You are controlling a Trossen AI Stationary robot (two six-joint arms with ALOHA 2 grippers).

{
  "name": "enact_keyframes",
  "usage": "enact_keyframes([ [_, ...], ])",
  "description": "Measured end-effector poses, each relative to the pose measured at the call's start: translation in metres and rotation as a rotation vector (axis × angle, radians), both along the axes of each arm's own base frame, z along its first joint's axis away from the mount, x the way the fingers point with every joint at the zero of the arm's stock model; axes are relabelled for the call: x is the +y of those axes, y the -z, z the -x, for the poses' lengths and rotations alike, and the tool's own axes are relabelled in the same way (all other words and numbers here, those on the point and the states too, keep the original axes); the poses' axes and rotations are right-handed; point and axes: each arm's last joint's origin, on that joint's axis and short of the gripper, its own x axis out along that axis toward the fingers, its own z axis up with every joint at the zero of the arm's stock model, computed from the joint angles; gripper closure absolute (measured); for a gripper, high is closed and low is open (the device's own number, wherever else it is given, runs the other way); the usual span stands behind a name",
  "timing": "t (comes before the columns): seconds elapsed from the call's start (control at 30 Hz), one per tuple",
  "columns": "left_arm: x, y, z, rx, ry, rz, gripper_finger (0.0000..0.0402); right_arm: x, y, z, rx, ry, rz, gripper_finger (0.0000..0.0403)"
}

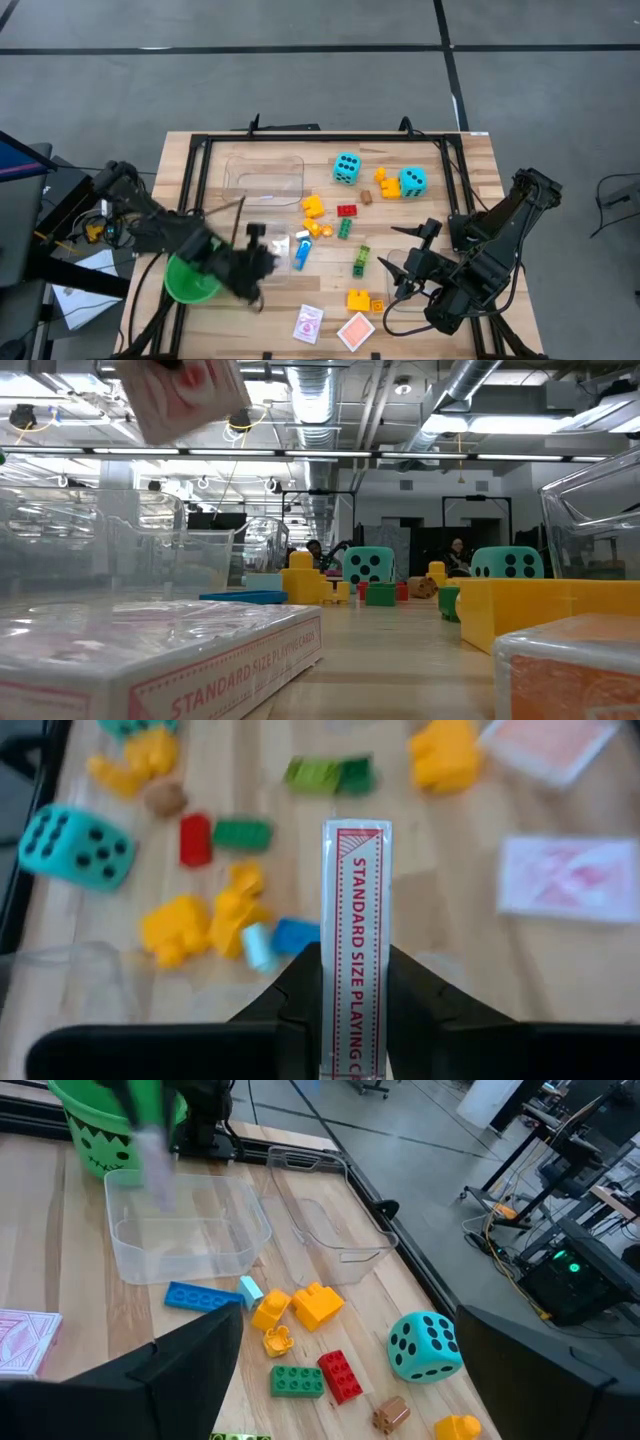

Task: Pick & Place Toys
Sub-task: Put the red playing card box into the bottom left transparent bin

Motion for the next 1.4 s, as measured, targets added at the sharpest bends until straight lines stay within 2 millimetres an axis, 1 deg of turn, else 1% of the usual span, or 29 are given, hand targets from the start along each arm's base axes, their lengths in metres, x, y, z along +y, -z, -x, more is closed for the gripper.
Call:
enact_keyframes([
  [0.1, 0.023, 0.003, -0.008, 0.088, -0.022, 0.005, 0.0343, 0.000, 0.000, 0.000, 0.004, 0.000, 0.004, 0.0047],
  [0.2, 0.037, 0.006, -0.011, 0.145, -0.048, 0.029, 0.0343, -0.001, 0.000, 0.001, 0.007, 0.000, 0.007, 0.0047],
  [0.4, 0.038, 0.008, -0.008, 0.187, -0.047, 0.053, 0.0343, -0.001, 0.000, 0.001, 0.007, 0.000, 0.007, 0.0047],
  [0.47, 0.038, 0.012, -0.008, 0.191, -0.062, 0.070, 0.0343, -0.001, 0.000, 0.001, 0.007, 0.000, 0.008, 0.0047],
  [0.6, 0.039, 0.023, -0.004, 0.216, -0.076, 0.065, 0.0343, -0.001, 0.000, 0.000, 0.007, 0.000, 0.007, 0.0047],
  [0.77, 0.042, 0.046, 0.003, 0.278, -0.104, 0.046, 0.0343, -0.001, 0.000, 0.001, 0.007, 0.000, 0.007, 0.0047],
  [0.87, 0.047, 0.057, 0.006, 0.293, -0.123, 0.044, 0.0343, -0.001, 0.000, 0.000, 0.007, 0.003, 0.008, 0.0047],
  [0.97, 0.050, 0.063, 0.004, 0.278, -0.136, 0.053, 0.0343, -0.002, 0.000, -0.001, 0.007, 0.008, 0.007, 0.0047],
  [1.13, 0.063, 0.077, 0.006, 0.326, -0.158, 0.068, 0.0343, -0.005, 0.000, -0.003, 0.009, 0.020, 0.006, 0.0047],
  [1.23, 0.070, 0.081, 0.005, 0.339, -0.171, 0.083, 0.0343, -0.004, 0.000, -0.003, 0.010, 0.018, 0.005, 0.0047],
  [1.4, 0.079, 0.084, 0.000, 0.337, -0.134, 0.119, 0.0343, -0.005, 0.001, -0.003, 0.012, 0.018, 0.008, 0.0047],
])
